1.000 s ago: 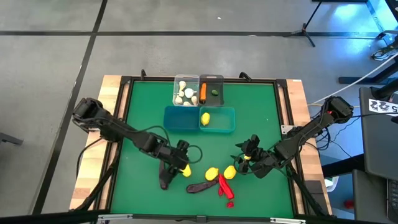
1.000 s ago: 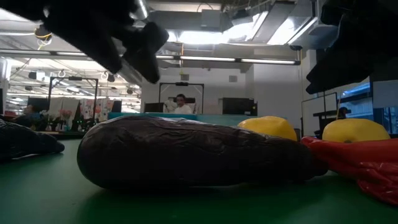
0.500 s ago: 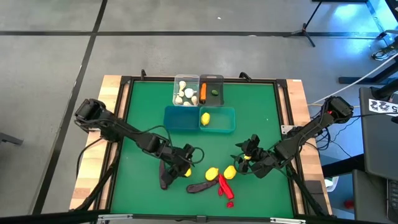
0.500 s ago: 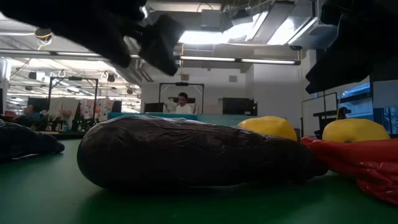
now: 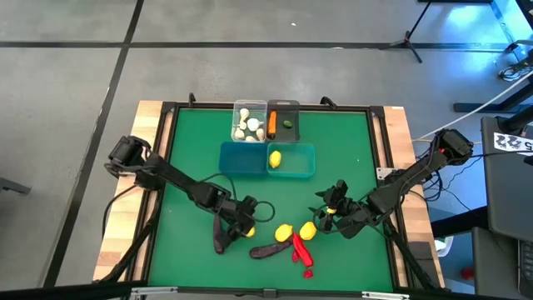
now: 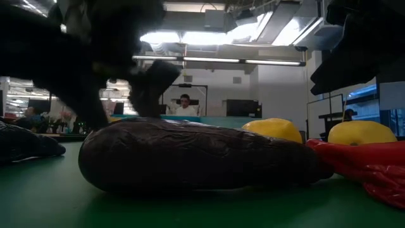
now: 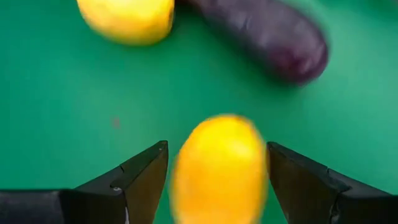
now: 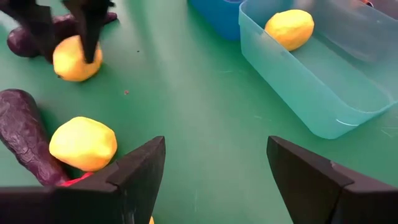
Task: Sort produce into baskets
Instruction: Put the yellow lemon into the green bin
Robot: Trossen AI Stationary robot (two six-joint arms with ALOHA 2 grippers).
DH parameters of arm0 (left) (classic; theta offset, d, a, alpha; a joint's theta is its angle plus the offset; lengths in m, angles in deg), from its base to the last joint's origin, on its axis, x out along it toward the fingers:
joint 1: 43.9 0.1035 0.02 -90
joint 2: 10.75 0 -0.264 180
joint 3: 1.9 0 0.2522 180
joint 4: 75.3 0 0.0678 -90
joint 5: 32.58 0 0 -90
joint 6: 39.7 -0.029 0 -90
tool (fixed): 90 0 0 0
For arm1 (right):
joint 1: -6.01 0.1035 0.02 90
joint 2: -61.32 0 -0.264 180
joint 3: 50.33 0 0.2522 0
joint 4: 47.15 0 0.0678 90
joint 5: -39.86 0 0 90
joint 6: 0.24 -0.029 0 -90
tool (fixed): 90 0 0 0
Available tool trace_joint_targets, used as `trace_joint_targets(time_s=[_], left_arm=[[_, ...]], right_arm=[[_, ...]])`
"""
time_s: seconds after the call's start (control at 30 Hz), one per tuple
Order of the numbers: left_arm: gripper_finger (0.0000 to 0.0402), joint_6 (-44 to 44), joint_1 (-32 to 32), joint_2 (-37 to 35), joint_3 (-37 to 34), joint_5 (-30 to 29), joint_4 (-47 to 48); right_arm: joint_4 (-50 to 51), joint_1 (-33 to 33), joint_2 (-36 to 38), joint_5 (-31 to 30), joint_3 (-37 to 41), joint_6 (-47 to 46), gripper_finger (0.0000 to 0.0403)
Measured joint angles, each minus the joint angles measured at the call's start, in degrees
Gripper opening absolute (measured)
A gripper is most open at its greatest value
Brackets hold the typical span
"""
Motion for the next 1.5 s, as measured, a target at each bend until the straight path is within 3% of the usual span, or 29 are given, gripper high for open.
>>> trace_joint_targets(time_s=[0.17,0.5,0.8,1.23,1.5], left_arm=[[0.0265,2.04,1.36,0.0,-4.59,-0.24,-4.56],[0.0261,3.43,1.67,0.0,-6.24,-0.46,-6.22],[0.0202,5.08,1.66,0.0,-6.17,-2.66,-6.13],[0.0202,10.92,6.42,-2.1,3.45,-20.31,-7.78],[0.0203,29.89,14.45,-2.1,5.37,-24.42,-17.58]], right_arm=[[-0.37,0.0,0.0,-0.07,0.78,-0.02,0.028],[-0.42,0.0,0.0,-0.08,3.32,-5.55,0.028],[-0.59,0.0,0.0,0.39,3.43,-6.05,0.028],[-0.73,0.0,0.0,0.42,3.43,-6.03,0.028],[-0.83,0.0,0.0,0.31,3.43,-6.03,0.028]])
